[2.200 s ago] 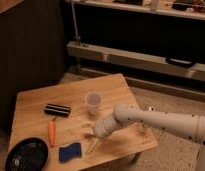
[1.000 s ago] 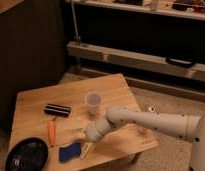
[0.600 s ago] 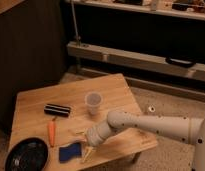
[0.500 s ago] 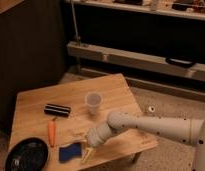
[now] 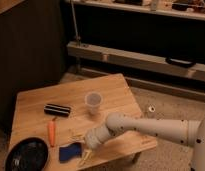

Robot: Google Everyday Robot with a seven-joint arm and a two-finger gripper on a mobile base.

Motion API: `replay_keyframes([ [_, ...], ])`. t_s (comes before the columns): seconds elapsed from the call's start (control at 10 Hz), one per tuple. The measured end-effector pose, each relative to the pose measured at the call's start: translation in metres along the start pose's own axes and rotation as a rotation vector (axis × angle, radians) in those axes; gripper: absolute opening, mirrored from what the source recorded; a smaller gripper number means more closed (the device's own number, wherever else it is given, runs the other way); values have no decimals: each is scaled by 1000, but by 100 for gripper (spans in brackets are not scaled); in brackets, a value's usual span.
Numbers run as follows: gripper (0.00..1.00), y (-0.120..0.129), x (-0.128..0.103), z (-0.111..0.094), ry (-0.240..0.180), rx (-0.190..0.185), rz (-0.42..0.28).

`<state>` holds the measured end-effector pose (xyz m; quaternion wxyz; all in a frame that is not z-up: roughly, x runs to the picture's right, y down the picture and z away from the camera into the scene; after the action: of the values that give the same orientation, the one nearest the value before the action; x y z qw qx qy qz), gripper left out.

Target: Place the white sponge in the ceramic cup

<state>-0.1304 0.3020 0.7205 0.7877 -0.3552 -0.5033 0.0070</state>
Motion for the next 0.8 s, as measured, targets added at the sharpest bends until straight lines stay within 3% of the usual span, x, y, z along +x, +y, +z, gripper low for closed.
replay_keyframes([
  [0.2, 80, 2, 0, 2, 6, 19, 12],
  [0.5, 80, 8, -1, -1, 5, 86, 39],
  [0.8, 80, 6, 1, -1, -3, 94, 53],
])
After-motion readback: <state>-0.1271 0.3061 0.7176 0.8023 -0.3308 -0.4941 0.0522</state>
